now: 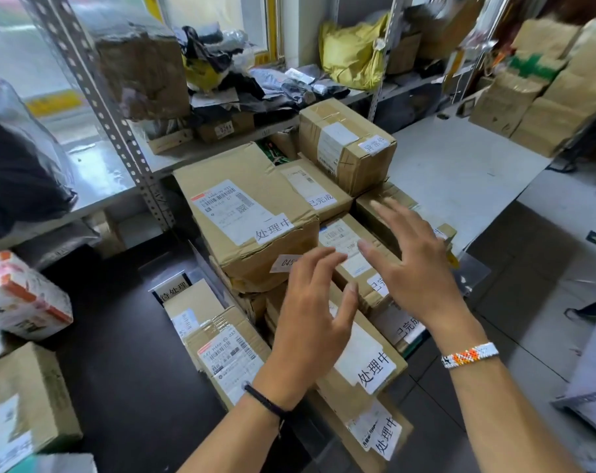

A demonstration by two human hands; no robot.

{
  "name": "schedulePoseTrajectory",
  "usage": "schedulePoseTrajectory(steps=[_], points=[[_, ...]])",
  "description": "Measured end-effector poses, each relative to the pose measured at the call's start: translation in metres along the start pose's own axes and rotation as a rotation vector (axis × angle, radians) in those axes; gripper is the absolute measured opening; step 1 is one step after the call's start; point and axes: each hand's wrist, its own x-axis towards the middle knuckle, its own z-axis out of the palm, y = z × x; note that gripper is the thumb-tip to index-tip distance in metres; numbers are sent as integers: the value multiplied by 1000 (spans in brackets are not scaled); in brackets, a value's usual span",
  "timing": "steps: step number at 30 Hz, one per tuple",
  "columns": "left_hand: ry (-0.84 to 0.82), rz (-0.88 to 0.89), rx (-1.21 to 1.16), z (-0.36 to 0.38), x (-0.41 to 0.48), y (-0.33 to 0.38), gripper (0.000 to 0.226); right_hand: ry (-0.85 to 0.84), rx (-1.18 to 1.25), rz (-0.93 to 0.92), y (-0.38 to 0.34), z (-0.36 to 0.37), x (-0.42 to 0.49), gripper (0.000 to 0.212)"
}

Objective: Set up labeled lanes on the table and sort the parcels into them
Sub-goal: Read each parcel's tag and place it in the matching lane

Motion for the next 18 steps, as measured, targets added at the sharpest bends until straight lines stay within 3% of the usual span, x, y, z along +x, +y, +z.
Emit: schedulePoseTrajectory(steps=[4,8,18], points=[[244,126,231,-42,0,5,52,170,-98,-197,-48,0,-11,59],[314,113,314,-93,-7,-9,58,220,-93,-305,-99,17,-22,58],[510,-116,497,-249,-72,-110,62,69,65,-527,-257,140,-37,61]])
